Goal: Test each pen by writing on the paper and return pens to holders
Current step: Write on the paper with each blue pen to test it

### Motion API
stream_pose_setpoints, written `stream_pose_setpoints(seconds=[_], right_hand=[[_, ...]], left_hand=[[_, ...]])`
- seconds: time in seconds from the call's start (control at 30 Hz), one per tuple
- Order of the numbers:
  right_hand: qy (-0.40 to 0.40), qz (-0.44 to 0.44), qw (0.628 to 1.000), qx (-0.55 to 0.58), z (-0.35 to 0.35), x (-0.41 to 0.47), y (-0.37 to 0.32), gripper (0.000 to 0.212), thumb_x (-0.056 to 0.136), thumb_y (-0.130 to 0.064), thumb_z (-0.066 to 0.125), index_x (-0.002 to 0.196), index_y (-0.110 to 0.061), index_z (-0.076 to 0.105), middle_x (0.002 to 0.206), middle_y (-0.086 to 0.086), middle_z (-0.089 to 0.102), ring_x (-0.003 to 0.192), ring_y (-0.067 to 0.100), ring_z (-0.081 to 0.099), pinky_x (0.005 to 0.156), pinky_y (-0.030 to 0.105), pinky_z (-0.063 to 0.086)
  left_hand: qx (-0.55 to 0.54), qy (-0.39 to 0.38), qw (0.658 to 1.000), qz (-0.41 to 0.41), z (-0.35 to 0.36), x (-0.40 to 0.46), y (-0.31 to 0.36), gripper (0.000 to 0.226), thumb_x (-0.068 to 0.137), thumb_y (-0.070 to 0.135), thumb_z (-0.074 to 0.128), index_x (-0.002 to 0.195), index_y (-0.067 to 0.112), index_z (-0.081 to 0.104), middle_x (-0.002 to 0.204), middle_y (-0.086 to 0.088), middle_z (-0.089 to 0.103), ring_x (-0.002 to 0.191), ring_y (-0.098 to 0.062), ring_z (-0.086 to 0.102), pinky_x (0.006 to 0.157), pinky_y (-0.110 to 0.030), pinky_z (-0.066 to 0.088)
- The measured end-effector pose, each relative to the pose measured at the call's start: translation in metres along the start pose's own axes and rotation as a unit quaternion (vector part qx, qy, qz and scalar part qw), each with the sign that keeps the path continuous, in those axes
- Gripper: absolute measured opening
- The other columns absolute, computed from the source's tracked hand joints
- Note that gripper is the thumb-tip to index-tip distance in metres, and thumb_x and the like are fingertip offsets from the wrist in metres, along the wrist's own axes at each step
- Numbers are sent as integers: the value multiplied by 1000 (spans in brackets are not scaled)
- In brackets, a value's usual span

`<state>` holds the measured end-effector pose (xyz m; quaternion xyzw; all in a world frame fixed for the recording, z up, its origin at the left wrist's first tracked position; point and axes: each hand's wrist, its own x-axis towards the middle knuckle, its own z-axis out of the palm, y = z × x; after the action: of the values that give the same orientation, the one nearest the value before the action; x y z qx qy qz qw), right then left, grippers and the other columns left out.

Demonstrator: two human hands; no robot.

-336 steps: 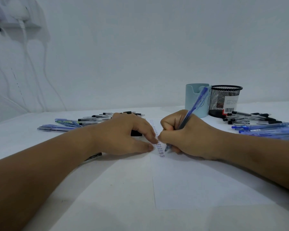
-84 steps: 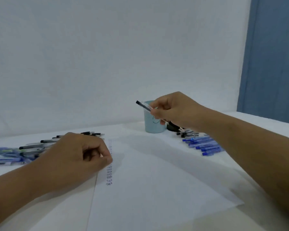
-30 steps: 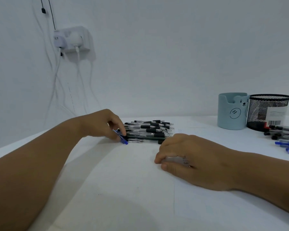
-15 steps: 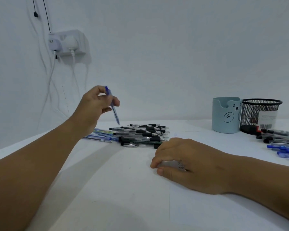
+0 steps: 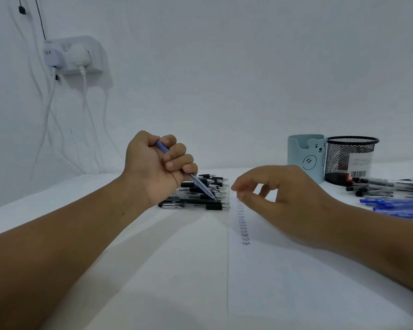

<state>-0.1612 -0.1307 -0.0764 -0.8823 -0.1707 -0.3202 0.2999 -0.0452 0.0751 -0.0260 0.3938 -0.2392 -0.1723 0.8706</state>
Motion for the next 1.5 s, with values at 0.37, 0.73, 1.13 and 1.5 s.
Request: stream_pose_setpoints(seconds=[0.37, 0.73, 1.13, 1.5], right_hand=[[-47, 47, 996, -67, -3, 1, -8, 13, 87, -26, 74, 75, -21, 74, 55, -1, 43, 52, 10, 37, 51, 21, 30], [-124, 274, 915, 270, -6, -3, -26, 36, 95, -37, 59, 76, -8, 69, 60, 14, 60, 42, 18, 37, 43, 20, 23], [-121, 194, 956, 183, 9, -3, -28, 45, 86, -1, 66, 50, -12, 42, 45, 6, 51, 39, 11, 45, 42, 14, 35], [-154, 173, 962, 148, 8, -5, -32, 45, 86, 0, 64, 50, -13, 40, 49, 6, 50, 38, 4, 44, 44, 13, 34]], left_hand=[[8, -89, 995, -55, 21, -11, -30, 21, 87, 24, 32, 77, 11, 45, 72, -11, 56, 68, -29, 63, 83, -43, 54], [640, -231, 732, 32, -1, -17, -33, 12, 88, 18, 76, 85, 29, 72, 58, 9, 49, 54, -11, 42, 56, -23, 38], [671, -287, 683, 4, 1, -19, -36, 14, 84, 35, 80, 74, 42, 74, 57, -4, 44, 54, -15, 37, 55, -26, 31], [668, -292, 685, 0, -2, -18, -37, 10, 85, 29, 80, 79, 37, 76, 61, -4, 49, 57, -15, 39, 56, -24, 33]])
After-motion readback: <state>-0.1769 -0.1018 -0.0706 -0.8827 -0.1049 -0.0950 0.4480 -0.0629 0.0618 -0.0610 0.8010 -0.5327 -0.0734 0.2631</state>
